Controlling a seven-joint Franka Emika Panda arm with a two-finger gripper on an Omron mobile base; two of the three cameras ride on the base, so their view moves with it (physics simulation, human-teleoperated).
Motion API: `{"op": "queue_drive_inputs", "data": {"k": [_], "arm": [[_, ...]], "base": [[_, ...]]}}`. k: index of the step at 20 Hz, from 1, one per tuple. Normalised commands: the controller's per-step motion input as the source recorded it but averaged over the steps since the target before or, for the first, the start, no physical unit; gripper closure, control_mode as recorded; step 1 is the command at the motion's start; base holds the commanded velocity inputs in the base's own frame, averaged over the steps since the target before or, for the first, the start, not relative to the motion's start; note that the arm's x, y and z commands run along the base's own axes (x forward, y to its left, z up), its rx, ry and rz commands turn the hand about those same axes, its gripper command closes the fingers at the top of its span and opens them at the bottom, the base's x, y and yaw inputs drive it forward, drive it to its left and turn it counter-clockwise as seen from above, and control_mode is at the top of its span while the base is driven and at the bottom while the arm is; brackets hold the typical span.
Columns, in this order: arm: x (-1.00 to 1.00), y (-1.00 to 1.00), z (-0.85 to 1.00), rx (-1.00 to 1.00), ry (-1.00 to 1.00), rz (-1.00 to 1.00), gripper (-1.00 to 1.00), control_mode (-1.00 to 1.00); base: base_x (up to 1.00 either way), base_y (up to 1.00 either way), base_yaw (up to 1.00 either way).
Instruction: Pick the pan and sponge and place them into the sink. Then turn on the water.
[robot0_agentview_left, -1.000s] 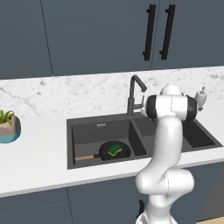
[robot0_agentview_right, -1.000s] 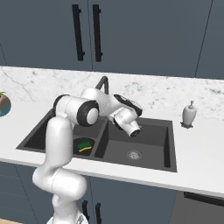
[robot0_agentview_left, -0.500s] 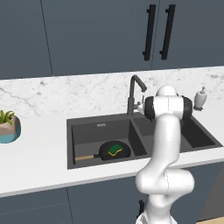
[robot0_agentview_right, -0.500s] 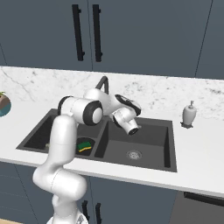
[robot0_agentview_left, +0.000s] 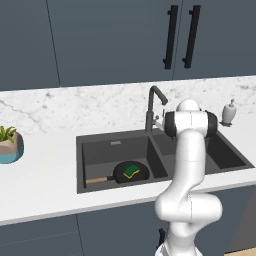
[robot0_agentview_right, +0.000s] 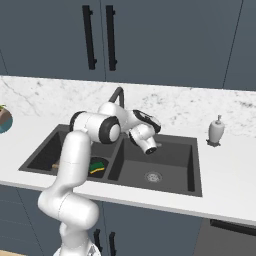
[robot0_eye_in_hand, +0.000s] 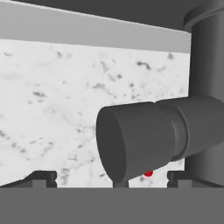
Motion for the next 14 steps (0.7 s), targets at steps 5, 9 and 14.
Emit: {"op": "queue_drive_inputs", "data": {"k": [5,9,14], "arm": [[0.24,0.00,-0.05,0.04,0.00,-0.04,-1.00,-1.00],[0.22,-0.04,-0.05,0.03,0.00,-0.04,1.00,-1.00],[0.21,-0.30,-0.03,0.07,0.00,-0.01,1.00,-1.00]], "base": [[0.00,0.00,0.00],[0.00,0.00,0.00],[0.00,0.00,0.00]]}}
